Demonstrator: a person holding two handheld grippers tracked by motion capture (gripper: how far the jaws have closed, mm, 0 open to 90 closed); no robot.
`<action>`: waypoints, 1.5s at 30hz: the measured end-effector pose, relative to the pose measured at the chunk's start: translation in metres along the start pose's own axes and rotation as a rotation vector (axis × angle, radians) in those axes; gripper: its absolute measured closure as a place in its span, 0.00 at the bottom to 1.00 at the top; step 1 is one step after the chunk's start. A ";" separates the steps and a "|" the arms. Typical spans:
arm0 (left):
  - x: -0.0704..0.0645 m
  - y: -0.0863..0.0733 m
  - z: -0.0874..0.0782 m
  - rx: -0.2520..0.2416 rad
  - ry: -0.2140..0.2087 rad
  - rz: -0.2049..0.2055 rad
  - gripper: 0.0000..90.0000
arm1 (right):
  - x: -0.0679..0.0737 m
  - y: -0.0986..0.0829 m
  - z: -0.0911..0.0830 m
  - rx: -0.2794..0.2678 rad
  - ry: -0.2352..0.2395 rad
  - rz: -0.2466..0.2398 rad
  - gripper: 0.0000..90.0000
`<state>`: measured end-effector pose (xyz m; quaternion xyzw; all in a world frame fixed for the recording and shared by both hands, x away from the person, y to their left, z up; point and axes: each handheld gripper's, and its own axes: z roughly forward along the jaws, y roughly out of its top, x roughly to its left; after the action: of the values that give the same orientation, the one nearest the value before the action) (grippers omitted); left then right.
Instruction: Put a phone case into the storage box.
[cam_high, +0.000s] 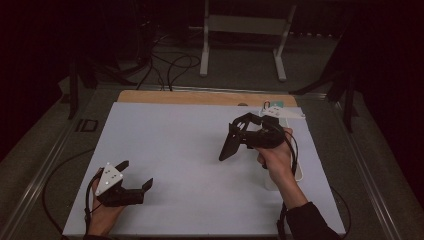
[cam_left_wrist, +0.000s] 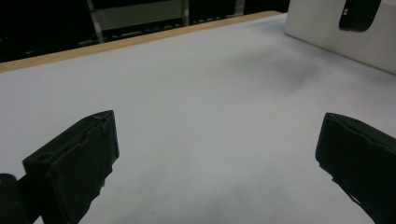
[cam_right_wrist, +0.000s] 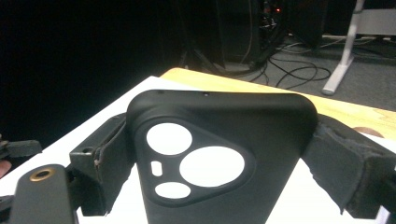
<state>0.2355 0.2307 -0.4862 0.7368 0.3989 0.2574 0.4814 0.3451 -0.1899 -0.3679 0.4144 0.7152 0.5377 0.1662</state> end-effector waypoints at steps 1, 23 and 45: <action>0.000 0.000 0.000 0.003 0.001 0.000 0.00 | -0.002 0.001 0.000 0.001 -0.004 0.000 0.15; 0.002 -0.002 0.000 0.008 0.025 -0.007 0.00 | -0.024 0.017 0.012 0.010 -0.062 -0.015 0.15; 0.003 -0.002 -0.001 0.006 0.027 -0.021 0.00 | -0.041 0.037 0.017 0.001 -0.110 -0.022 0.15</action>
<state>0.2360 0.2343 -0.4876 0.7304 0.4139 0.2611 0.4765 0.3966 -0.2079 -0.3491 0.4357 0.7097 0.5120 0.2108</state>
